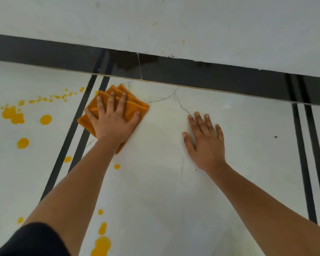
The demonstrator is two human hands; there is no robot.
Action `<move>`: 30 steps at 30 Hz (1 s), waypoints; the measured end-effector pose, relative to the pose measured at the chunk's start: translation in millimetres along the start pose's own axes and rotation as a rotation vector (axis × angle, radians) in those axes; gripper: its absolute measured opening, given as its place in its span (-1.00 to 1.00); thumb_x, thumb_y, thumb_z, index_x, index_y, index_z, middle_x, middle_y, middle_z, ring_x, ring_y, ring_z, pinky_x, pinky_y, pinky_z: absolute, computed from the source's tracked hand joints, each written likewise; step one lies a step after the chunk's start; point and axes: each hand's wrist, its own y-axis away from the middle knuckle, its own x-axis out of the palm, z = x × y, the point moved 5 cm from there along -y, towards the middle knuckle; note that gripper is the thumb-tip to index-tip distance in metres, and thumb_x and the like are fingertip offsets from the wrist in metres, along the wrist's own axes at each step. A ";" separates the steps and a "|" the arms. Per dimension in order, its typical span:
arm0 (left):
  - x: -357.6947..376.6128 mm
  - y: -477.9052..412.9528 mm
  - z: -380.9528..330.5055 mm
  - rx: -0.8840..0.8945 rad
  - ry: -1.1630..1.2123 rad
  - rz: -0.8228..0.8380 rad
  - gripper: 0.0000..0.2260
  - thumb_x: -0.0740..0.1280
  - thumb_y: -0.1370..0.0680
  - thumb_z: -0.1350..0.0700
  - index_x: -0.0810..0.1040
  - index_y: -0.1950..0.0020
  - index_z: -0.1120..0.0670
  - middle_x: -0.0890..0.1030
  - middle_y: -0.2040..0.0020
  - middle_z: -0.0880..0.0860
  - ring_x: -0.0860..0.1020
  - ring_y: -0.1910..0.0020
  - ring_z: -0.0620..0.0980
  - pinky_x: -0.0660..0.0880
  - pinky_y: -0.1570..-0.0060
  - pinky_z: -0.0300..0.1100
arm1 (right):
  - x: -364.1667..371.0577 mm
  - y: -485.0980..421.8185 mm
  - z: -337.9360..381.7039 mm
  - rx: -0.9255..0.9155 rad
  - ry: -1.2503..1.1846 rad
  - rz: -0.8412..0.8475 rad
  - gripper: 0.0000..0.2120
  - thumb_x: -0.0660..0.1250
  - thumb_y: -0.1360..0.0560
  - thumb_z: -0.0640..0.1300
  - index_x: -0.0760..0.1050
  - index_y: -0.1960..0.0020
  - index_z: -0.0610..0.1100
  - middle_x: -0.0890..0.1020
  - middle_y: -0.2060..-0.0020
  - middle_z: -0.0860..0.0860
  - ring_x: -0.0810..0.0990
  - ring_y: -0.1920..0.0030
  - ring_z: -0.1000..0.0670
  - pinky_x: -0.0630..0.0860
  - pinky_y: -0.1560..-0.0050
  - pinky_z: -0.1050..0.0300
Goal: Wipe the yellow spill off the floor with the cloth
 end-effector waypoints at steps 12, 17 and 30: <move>1.6 56.2 34.4 0.074 -0.029 0.019 -0.33 -0.14 -0.43 -0.43 -0.11 -0.49 -0.25 -0.07 -0.56 -0.06 -0.17 -0.52 0.10 -0.23 -0.39 0.29 | -12.4 16.0 88.4 -0.310 -0.055 0.002 -0.31 -0.30 -0.47 0.24 0.05 -0.52 -0.01 0.14 -0.51 0.02 -0.02 -0.52 -0.02 -0.21 -0.42 0.02; 0.9 92.4 38.1 -0.003 0.016 -0.009 -0.33 -0.10 -0.44 -0.43 -0.16 -0.50 -0.23 -0.09 -0.55 -0.07 -0.21 -0.51 0.10 -0.30 -0.37 0.27 | -7.5 25.3 112.5 -0.313 -0.240 0.069 -0.41 -0.09 -0.57 0.20 0.16 -0.49 -0.08 0.24 -0.48 -0.05 0.09 -0.51 -0.05 0.02 -0.45 0.04; -25.4 199.0 97.3 -0.177 0.450 -0.117 -0.36 -0.01 -0.50 -0.22 -0.02 -0.53 0.00 0.07 -0.54 0.00 -0.04 -0.52 -0.04 -0.15 -0.46 0.00 | -6.3 29.3 174.6 0.071 -0.591 0.451 -0.67 0.41 -0.44 -0.14 0.46 -0.13 -0.26 0.60 -0.03 -0.20 0.59 0.06 -0.14 0.52 0.15 0.08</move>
